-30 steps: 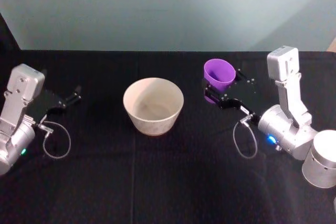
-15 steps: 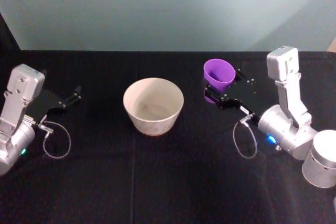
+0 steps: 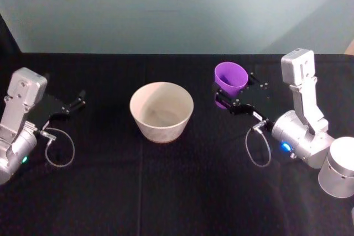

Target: Pick up the cup and pour the mung beans from the cup into the bowl.

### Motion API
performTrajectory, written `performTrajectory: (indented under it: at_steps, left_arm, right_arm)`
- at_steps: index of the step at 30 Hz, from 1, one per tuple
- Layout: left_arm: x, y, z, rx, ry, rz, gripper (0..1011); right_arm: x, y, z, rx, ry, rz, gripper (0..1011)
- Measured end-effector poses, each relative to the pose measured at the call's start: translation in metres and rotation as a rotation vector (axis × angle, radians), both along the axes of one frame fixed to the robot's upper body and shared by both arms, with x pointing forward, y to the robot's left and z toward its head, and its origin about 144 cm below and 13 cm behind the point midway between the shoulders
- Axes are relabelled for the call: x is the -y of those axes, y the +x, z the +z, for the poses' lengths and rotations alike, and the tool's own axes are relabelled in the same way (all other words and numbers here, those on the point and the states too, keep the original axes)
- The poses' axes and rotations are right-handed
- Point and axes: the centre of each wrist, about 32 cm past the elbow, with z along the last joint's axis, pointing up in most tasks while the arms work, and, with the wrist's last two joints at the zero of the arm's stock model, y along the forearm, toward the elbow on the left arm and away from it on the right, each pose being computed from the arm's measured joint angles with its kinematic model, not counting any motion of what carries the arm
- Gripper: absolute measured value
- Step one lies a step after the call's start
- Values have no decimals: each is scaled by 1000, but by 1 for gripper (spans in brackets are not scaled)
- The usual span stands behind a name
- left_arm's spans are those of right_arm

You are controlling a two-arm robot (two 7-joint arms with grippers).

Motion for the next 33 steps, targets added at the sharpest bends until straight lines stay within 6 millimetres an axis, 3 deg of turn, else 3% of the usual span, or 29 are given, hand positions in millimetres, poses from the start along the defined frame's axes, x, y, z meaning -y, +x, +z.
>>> performTrajectory:
  at_steps: [33]
  left_arm:
    - [0, 0, 0, 0, 0, 0, 1000]
  right_arm:
    - [0, 0, 0, 0, 0, 0, 724]
